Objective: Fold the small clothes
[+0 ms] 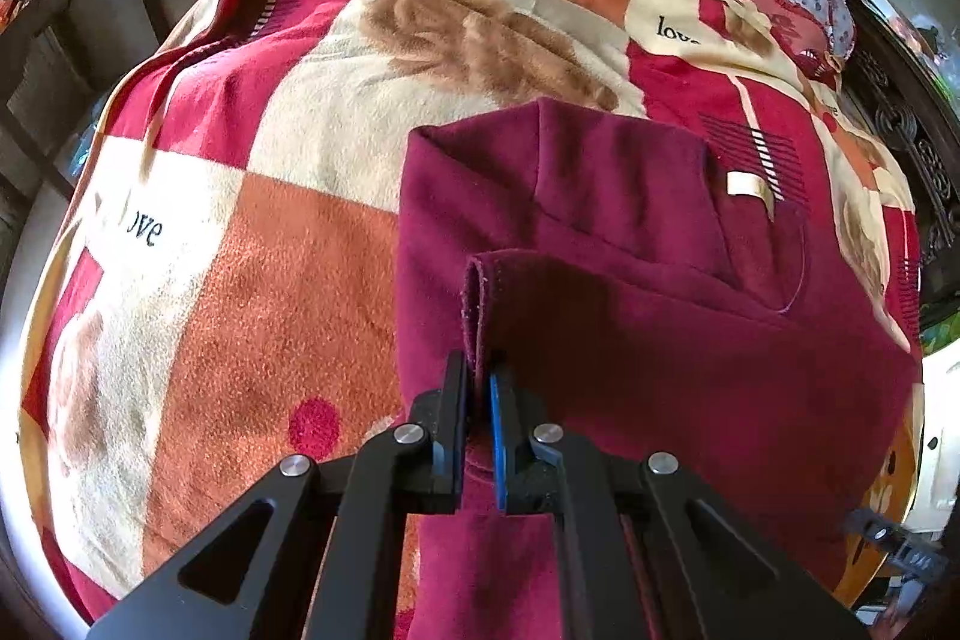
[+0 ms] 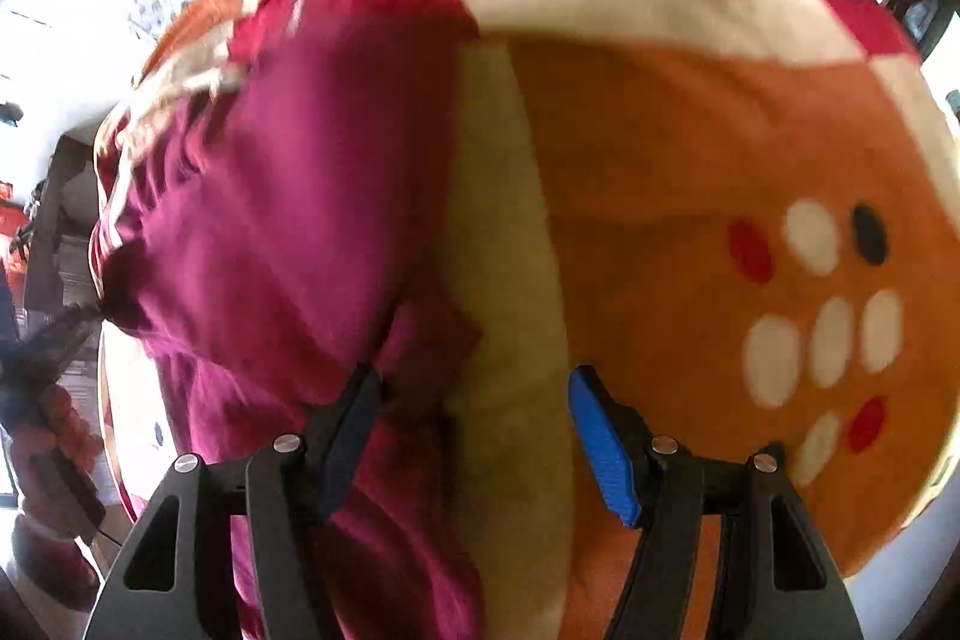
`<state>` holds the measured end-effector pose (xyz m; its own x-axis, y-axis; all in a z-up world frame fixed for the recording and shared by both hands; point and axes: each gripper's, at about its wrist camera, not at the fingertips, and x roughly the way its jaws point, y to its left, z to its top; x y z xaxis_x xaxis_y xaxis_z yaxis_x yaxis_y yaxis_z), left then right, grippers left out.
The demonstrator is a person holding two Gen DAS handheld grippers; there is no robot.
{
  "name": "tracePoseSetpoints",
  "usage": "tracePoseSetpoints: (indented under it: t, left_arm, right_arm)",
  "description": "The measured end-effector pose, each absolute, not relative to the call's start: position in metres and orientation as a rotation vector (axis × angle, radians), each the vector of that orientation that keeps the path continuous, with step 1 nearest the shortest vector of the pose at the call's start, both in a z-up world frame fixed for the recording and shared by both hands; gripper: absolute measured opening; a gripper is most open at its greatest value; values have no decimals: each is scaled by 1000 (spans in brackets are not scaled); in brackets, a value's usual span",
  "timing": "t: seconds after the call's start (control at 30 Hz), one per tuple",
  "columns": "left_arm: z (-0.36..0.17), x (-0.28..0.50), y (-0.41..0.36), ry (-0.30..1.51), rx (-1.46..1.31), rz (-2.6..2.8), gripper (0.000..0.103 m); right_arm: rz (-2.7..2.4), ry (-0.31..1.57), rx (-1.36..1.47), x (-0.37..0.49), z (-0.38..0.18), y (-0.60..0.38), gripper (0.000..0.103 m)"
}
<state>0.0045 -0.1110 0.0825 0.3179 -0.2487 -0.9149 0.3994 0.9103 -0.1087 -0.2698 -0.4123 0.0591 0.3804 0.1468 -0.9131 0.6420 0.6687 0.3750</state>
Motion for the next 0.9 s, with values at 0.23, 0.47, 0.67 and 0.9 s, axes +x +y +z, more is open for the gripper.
tracePoseSetpoints:
  t: [0.23,0.47,0.67,0.9]
  left_arm:
    - [82,5,-113,1176,152,-440,6]
    - [96,6,-110,1133,117,-466,7]
    - [71,7,-119,1173,167,-445,7]
    - [60,6,-113,1201,155,-432,9]
  right_arm:
    - [-320,973,877,-226,67,-450,80]
    - [-325,896,832,-205,82,-462,14]
    - [-366,952,792,-191,60,-467,15]
    - [-372,920,819,-219,94,-465,28]
